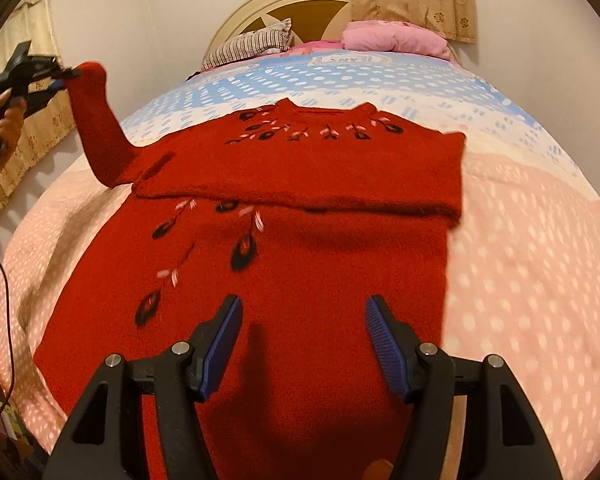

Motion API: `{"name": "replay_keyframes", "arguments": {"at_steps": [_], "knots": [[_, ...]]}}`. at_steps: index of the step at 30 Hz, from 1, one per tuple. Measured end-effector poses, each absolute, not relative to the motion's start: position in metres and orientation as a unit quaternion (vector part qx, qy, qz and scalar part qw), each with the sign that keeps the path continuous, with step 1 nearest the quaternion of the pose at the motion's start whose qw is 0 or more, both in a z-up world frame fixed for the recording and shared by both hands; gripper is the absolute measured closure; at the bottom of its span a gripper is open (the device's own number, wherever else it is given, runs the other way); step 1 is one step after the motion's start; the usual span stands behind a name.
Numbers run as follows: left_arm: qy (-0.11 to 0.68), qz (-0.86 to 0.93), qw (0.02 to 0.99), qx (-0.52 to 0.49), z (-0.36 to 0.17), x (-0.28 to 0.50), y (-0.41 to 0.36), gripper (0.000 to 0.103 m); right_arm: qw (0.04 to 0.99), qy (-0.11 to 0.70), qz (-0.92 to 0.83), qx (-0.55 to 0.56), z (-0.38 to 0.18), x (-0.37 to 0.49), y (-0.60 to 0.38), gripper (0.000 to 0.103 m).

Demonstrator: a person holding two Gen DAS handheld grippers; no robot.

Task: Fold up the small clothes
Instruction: 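Carry the sleeve with the left tool across the cardigan body and release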

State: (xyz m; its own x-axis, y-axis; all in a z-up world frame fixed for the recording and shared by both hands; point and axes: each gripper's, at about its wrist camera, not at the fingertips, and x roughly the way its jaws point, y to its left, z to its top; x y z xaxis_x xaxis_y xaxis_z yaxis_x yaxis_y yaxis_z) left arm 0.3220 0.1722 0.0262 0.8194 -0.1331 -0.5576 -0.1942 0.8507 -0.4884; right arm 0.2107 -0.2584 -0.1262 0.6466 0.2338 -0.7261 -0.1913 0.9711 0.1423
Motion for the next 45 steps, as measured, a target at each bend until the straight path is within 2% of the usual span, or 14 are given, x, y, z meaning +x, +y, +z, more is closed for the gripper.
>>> {"name": "replay_keyframes", "arguments": {"at_steps": [17, 28, 37, 42, 45], "knots": [[0.310, -0.078, 0.910, -0.263, 0.043, 0.352, 0.040, 0.089, 0.921, 0.368, 0.119, 0.046, -0.143, 0.188, -0.273, 0.037], [0.344, -0.128, 0.906, -0.211, 0.001, 0.358, -0.062, 0.089, 0.923, 0.363, 0.118, 0.042, -0.146, 0.185, -0.269, 0.034], [0.387, -0.132, 0.904, -0.121, -0.068, 0.359, -0.145, 0.089, 0.925, 0.358, 0.117, 0.047, -0.147, 0.183, -0.270, 0.033], [0.418, -0.126, 0.898, -0.052, -0.088, 0.351, -0.168, 0.080, 0.926, 0.354, 0.120, 0.056, -0.148, 0.182, -0.272, 0.033], [0.391, -0.126, 0.911, -0.012, -0.075, 0.332, -0.157, 0.075, 0.926, 0.351, 0.126, 0.066, -0.149, 0.181, -0.275, 0.033]]}}
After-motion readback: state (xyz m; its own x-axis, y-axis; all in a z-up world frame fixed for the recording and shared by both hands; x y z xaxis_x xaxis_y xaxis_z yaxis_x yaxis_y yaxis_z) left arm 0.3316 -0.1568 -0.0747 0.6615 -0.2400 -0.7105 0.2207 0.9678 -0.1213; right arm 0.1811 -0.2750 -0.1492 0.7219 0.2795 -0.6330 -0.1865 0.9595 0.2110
